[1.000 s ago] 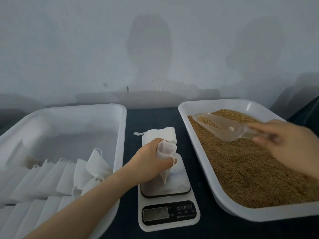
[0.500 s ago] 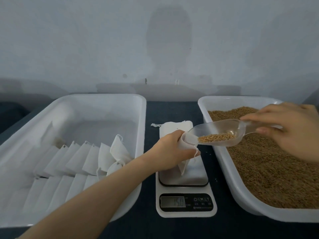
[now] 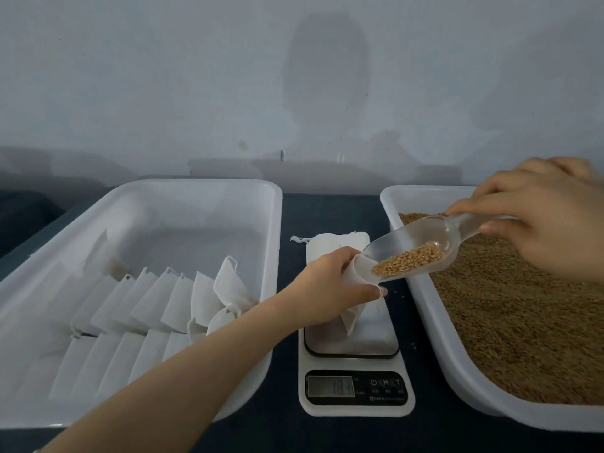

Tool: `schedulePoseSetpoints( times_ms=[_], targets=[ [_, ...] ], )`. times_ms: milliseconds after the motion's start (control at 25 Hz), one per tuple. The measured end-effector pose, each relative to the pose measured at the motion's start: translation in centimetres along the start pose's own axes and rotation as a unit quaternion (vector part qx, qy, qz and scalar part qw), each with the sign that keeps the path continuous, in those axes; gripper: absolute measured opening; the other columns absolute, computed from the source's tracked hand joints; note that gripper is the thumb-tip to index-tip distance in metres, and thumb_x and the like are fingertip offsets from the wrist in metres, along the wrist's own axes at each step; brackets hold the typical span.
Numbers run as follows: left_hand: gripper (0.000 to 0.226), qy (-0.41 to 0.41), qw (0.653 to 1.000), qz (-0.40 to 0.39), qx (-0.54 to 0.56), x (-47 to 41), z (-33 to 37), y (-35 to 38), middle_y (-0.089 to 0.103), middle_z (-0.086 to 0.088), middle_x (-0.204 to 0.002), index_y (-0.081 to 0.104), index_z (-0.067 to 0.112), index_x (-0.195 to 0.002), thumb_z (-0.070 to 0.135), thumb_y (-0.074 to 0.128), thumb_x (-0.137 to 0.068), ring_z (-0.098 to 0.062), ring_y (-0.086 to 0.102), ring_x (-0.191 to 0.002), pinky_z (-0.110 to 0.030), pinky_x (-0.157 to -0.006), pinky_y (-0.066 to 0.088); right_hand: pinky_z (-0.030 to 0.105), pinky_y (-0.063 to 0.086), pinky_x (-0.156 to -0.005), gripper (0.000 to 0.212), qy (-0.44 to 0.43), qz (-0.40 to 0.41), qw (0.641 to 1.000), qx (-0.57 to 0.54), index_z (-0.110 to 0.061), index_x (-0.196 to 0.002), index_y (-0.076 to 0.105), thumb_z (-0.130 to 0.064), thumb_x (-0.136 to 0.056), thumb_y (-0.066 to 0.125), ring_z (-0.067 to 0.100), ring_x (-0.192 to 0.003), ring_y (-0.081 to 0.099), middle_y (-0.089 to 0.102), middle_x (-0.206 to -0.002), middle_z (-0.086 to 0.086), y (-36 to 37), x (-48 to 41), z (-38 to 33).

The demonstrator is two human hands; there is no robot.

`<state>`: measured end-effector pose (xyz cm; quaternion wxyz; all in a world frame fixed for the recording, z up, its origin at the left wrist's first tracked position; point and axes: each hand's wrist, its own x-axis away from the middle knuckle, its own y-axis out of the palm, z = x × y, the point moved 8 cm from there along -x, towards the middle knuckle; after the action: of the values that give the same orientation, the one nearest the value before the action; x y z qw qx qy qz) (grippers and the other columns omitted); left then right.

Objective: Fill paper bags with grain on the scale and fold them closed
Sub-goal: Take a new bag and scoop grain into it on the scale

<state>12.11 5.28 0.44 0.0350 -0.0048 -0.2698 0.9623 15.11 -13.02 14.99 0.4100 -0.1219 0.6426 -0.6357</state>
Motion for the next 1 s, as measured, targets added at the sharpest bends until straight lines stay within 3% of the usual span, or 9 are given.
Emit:
schedulePoseSetpoints(
  times_ms=[160, 360, 800, 1000],
  targets=[
    [0.037, 0.011, 1.000, 0.003, 0.005, 0.0, 0.3, -0.1, 0.061, 0.015, -0.107, 0.053, 0.034, -0.110, 0.043, 0.072, -0.079, -0.003, 0.059, -0.097, -0.019, -0.081, 0.051, 0.033, 0.018, -0.088, 0.039, -0.008, -0.009, 1.000, 0.013, -0.037, -0.104, 0.070, -0.012, -0.075, 0.074, 0.023, -0.094, 0.050, 0.065, -0.092, -0.013, -0.2, -0.2, -0.6],
    [0.042, 0.017, 1.000, 0.010, 0.012, 0.2, 0.6, -0.4, 0.063, 0.015, -0.108, 0.057, 0.029, -0.115, 0.043, 0.073, -0.079, -0.003, 0.059, -0.098, -0.014, -0.077, 0.049, 0.035, 0.019, -0.087, 0.040, -0.020, 0.004, 0.999, 0.038, -0.033, -0.101, 0.072, -0.008, -0.070, 0.077, 0.027, -0.090, 0.054, 0.066, -0.089, -0.009, -0.5, -0.8, -1.0],
    [0.047, 0.002, 0.999, 0.034, 0.024, 0.3, 0.7, -0.9, 0.063, 0.013, -0.102, 0.059, 0.029, -0.114, 0.047, 0.076, -0.074, -0.005, 0.060, -0.094, -0.027, -0.085, 0.054, 0.038, 0.022, -0.087, 0.051, -0.121, 0.078, 0.983, 0.117, -0.019, -0.093, 0.076, 0.009, -0.051, 0.082, 0.035, -0.083, 0.058, 0.067, -0.081, 0.004, -2.9, -2.0, -4.6],
    [0.055, -0.001, 0.999, 0.038, 0.016, 0.3, 0.5, -1.0, 0.059, 0.013, -0.107, 0.054, 0.031, -0.118, 0.048, 0.077, -0.071, -0.006, 0.057, -0.099, -0.025, -0.085, 0.052, 0.047, 0.022, -0.096, 0.052, -0.172, 0.117, 0.966, 0.156, -0.009, -0.086, 0.076, 0.019, -0.043, 0.065, 0.038, -0.082, 0.059, 0.063, -0.078, 0.012, -3.9, -1.4, -7.6]
  ],
)
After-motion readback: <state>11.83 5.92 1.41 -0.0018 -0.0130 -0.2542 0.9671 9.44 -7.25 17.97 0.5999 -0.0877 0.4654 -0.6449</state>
